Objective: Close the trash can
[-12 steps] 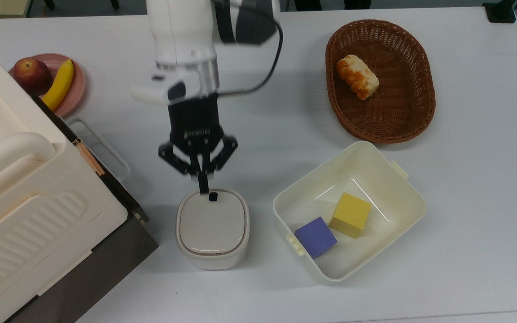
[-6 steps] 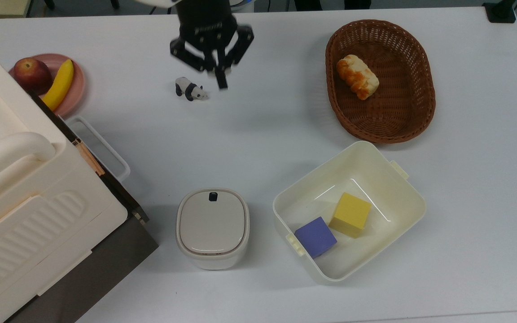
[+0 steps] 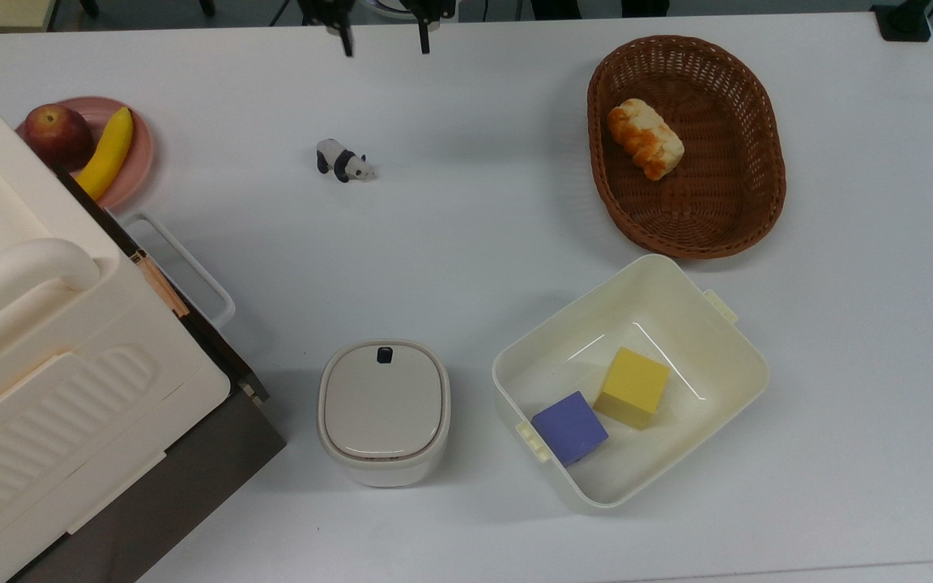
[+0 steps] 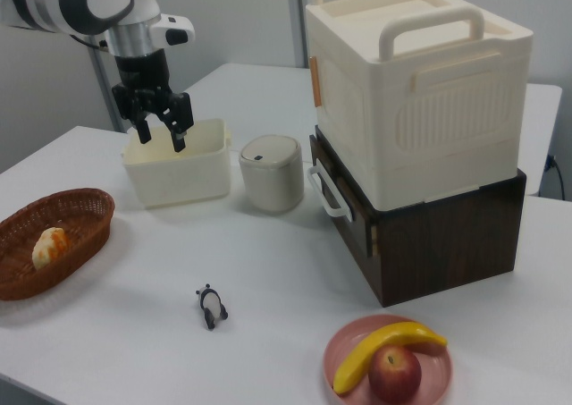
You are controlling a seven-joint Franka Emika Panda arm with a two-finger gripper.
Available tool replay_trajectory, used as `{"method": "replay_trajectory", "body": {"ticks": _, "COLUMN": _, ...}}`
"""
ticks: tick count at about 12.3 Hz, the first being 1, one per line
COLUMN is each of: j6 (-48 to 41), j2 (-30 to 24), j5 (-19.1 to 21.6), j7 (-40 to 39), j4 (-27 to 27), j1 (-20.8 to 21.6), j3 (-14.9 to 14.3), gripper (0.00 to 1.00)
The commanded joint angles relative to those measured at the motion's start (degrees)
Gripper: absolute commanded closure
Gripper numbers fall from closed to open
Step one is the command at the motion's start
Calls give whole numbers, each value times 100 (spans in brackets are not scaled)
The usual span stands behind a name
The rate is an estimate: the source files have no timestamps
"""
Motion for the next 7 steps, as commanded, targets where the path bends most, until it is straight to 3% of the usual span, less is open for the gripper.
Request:
{"method": "replay_trajectory", "body": {"ticks": 1, "j6": -318, "j2": -110, "j5": -340, "j7": 280, "j4": 125, "j1": 80, "j3": -23, "gripper": 0}}
{"method": "replay_trajectory", "body": {"ticks": 7, "j6": 227, "j2": -137, "j5": -340, "j7": 148, "j4": 64, "j1": 115, "j3": -50, "gripper": 0}}
